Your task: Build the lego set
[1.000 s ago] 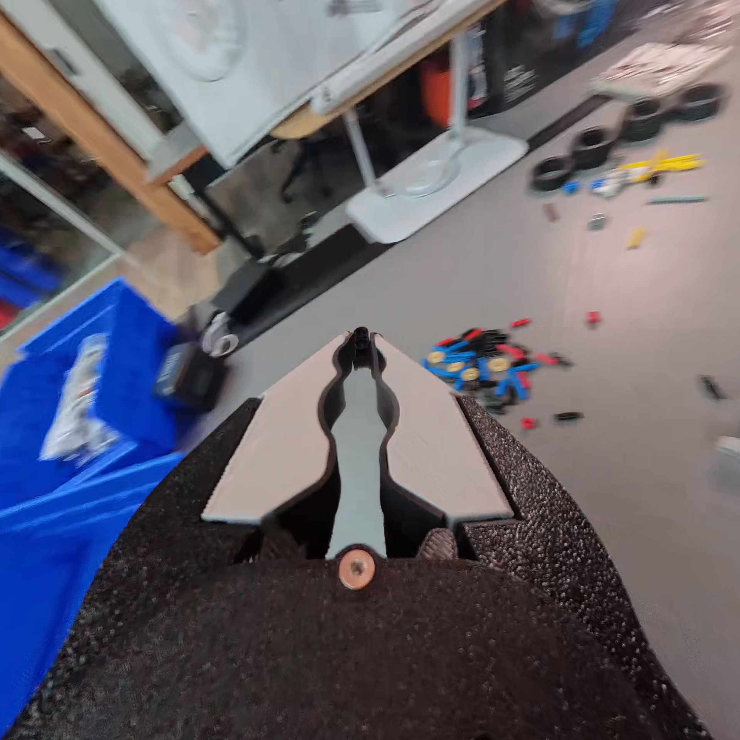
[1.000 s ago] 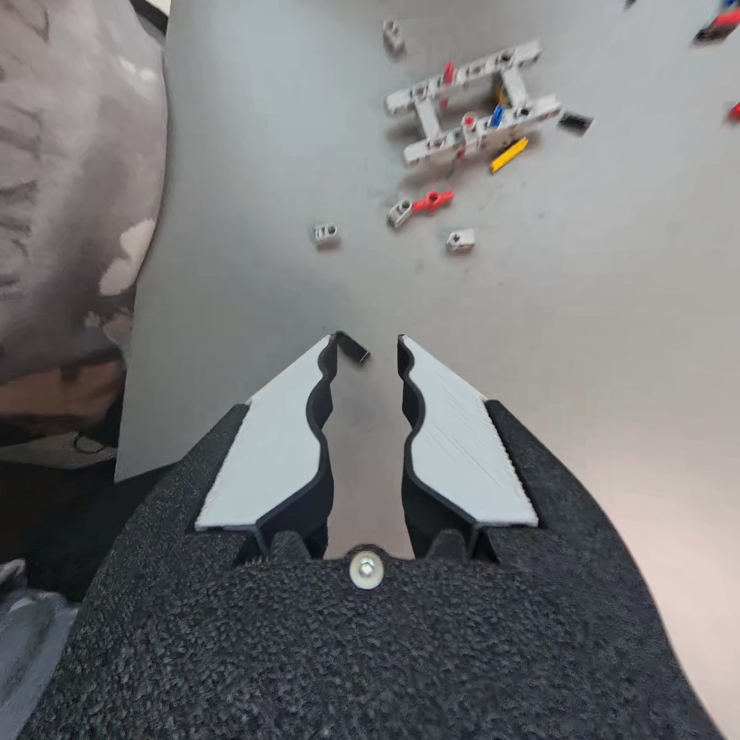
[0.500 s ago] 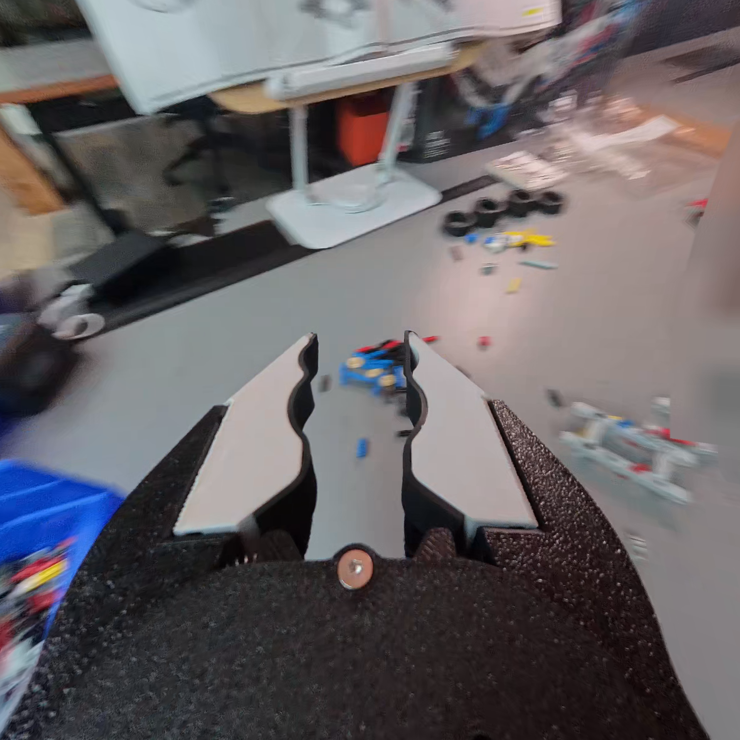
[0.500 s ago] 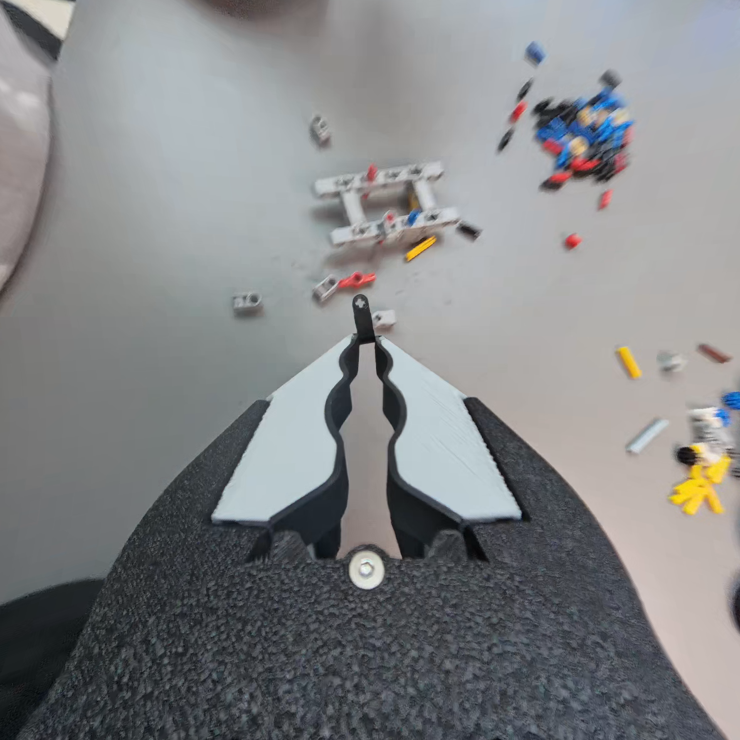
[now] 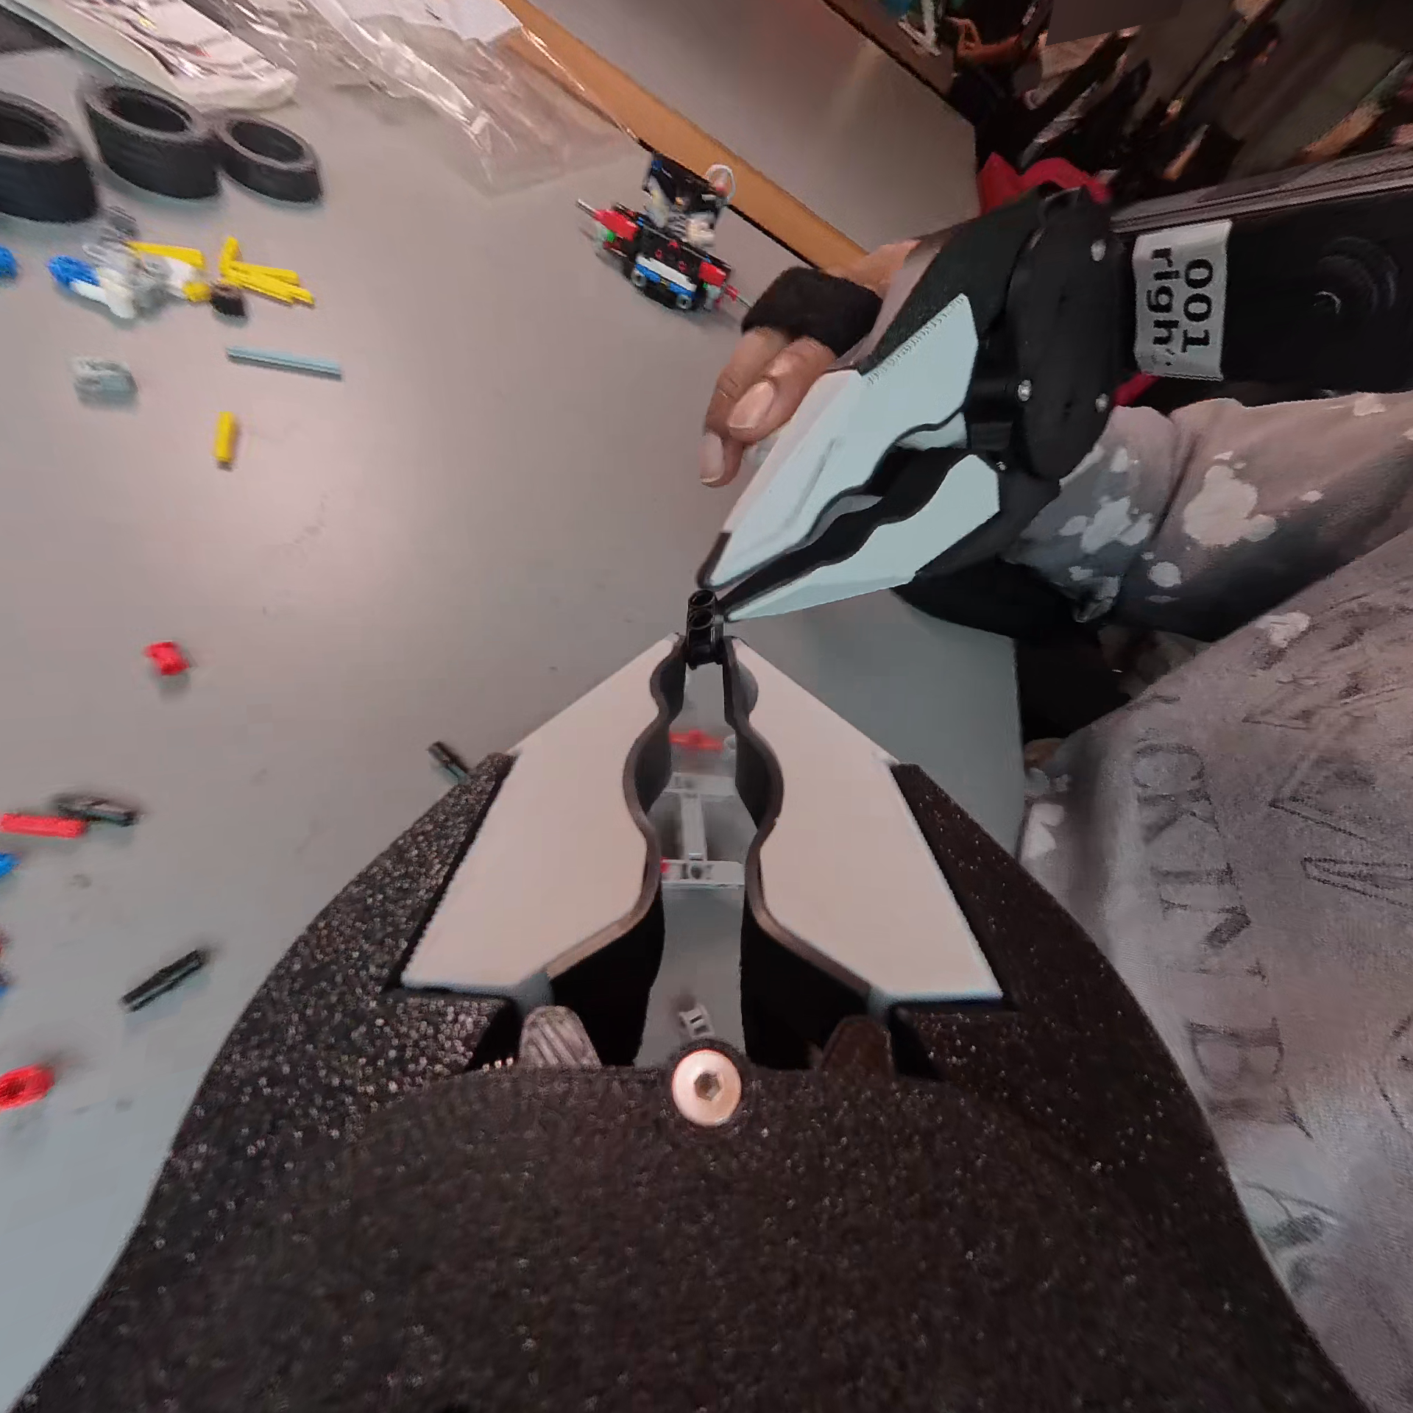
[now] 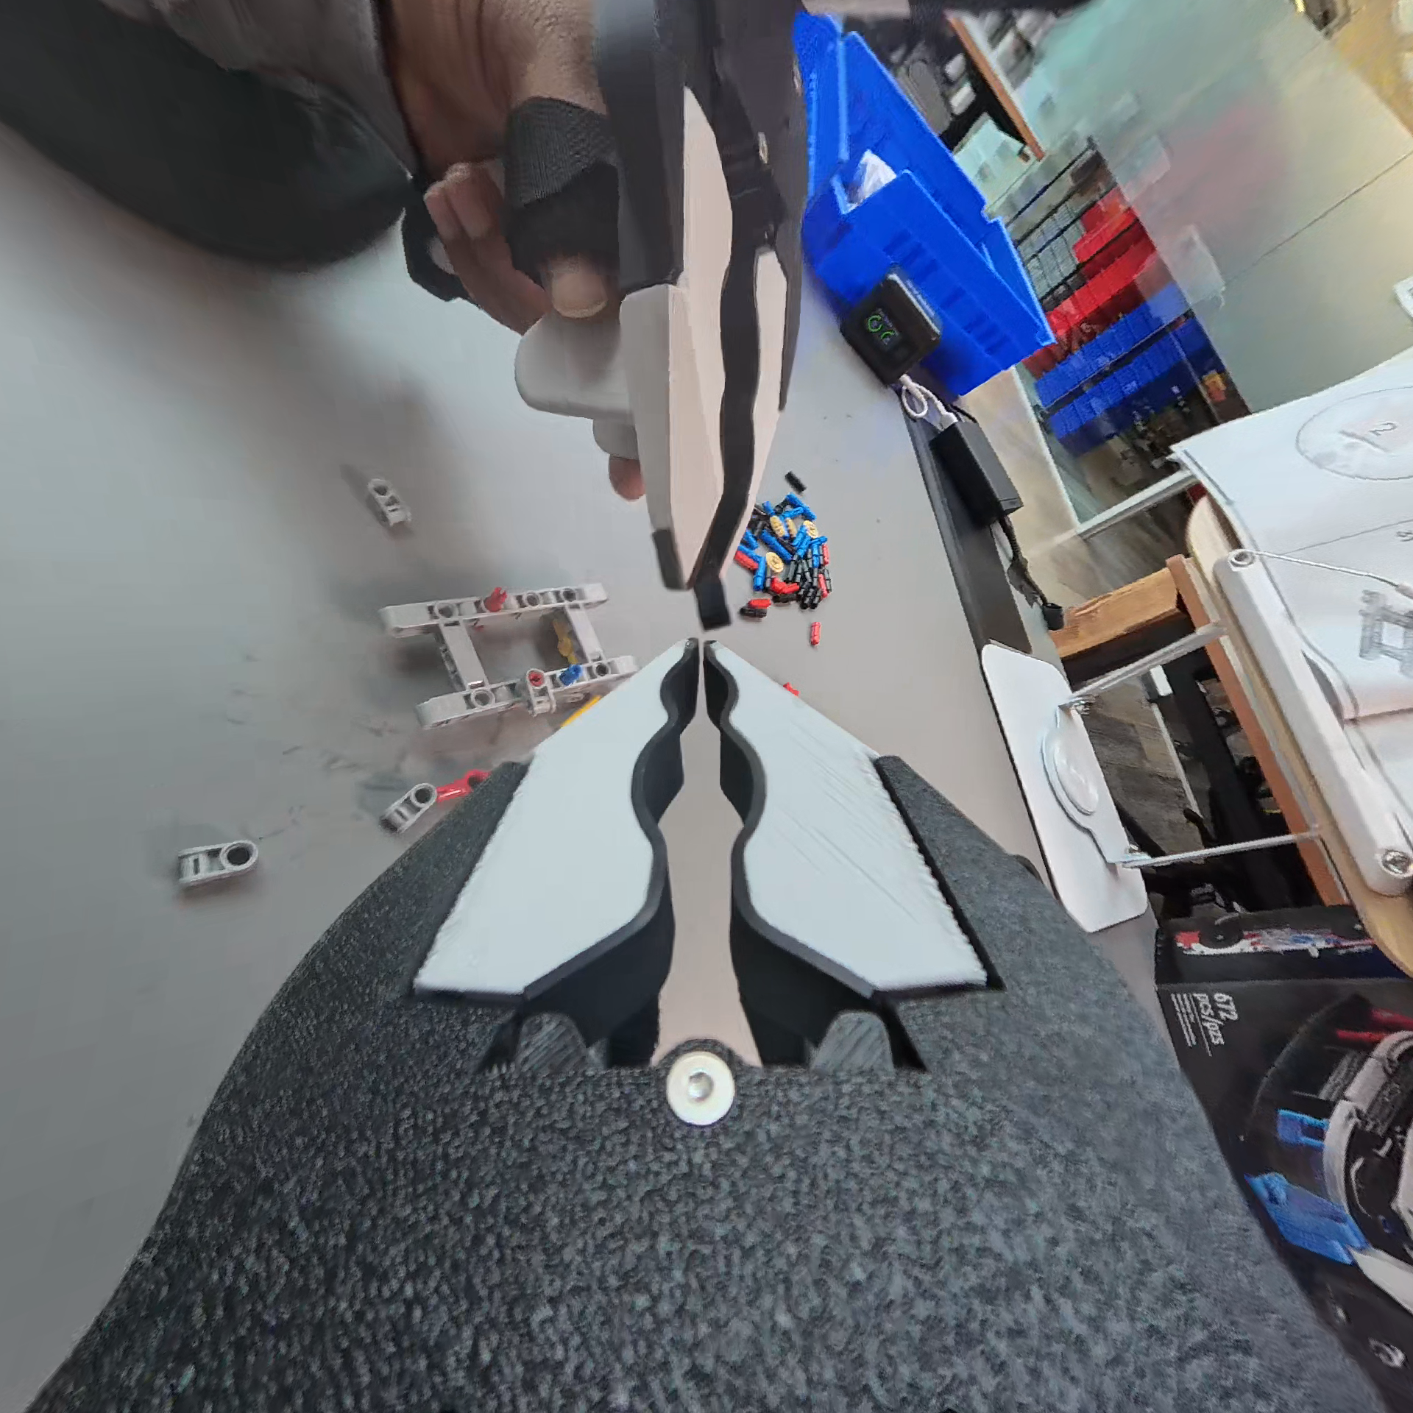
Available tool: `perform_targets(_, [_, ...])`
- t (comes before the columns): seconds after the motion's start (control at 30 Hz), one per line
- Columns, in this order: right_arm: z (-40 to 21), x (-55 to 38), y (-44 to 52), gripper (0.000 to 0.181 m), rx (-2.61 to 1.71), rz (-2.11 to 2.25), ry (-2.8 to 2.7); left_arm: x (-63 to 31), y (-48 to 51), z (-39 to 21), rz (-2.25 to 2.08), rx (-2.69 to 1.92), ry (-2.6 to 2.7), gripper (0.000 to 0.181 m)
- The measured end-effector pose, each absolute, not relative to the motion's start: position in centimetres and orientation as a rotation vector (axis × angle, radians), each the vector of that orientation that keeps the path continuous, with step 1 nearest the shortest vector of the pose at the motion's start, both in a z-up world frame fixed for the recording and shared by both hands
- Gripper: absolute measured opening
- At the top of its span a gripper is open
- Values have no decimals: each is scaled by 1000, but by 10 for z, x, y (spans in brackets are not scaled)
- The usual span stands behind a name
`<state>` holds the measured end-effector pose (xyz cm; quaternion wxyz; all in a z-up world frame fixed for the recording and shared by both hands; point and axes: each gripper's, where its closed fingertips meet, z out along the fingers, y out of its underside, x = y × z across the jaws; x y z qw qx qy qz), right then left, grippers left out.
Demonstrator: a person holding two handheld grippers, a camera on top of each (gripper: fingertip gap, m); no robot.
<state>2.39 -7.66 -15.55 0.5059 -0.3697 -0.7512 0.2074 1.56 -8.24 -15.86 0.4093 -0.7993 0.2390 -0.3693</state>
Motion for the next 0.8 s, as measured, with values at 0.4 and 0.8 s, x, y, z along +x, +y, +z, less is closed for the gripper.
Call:
perform_targets(0.4, [-225, 3, -30, 15, -1198, 586, -1979, -363, -122, -147, 871, -2284, -222, 31])
perform_targets(0.8, [-224, 31, -46, 17, -1266, 727, -2107, -60, -52, -200, -541, -2159, 560, 28])
